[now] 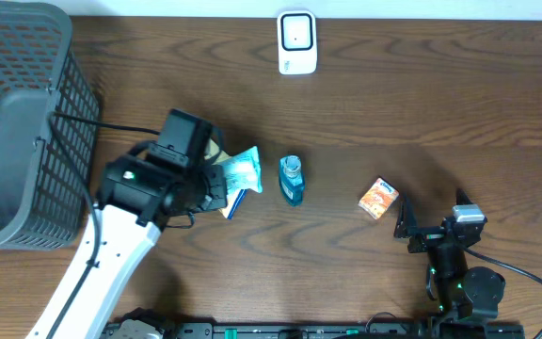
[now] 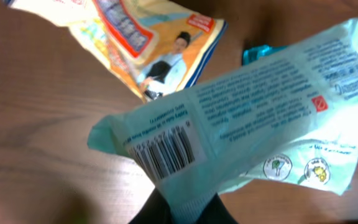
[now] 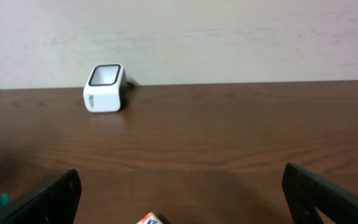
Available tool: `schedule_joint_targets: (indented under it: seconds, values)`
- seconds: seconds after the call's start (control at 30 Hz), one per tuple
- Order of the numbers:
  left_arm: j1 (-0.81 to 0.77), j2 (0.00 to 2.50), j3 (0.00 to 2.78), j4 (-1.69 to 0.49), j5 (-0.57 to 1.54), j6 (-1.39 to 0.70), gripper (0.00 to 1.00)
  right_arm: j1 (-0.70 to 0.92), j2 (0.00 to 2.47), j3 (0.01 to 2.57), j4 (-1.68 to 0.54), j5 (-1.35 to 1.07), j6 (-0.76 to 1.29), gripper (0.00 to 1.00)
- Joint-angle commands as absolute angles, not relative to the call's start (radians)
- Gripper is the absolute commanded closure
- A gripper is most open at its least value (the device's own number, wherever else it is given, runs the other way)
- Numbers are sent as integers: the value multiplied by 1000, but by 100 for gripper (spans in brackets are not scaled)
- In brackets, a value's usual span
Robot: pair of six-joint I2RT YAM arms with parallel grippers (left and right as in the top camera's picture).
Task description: Scan the item barcode
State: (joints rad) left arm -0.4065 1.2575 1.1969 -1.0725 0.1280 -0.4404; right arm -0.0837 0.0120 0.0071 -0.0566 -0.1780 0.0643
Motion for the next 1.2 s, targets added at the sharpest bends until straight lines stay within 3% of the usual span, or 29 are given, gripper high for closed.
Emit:
schedule_joint_targets:
  seconds: [0.0, 0.33, 0.53, 0.57, 0.6, 0.63, 0.67, 0.7, 0.93, 1.17]
  values:
    - [-424, 1269, 1123, -999, 115, -420, 93, -77, 9, 6, -61, -170, 73, 1]
    - [-424, 1333, 868, -684, 115, -537, 93, -77, 9, 6, -61, -170, 73, 1]
    - [-424, 1414, 845, -638, 119, -548, 93, -77, 9, 6, -61, -170, 73, 1]
    - [-424, 1424, 845, -636, 119, -548, 89, -77, 9, 6, -61, -170, 73, 1]
    - [-424, 1432, 846, -633, 118, -547, 72, -77, 9, 6, -61, -170, 73, 1]
    - [-424, 1432, 846, -625, 118, -545, 51, -77, 9, 6, -61, -170, 73, 1]
    - [-423, 1430, 849, -617, 118, -536, 20, -77, 9, 6, -61, -170, 73, 1]
    - [-421, 1426, 860, -614, 115, -535, 1, -77, 9, 6, -61, -170, 73, 1]
    - [-393, 1353, 1078, -689, 24, -522, 2, -77, 9, 6, -61, -170, 73, 1]
    - [-343, 1243, 1349, -724, -340, -487, 2, -77, 9, 6, -61, -170, 73, 1]
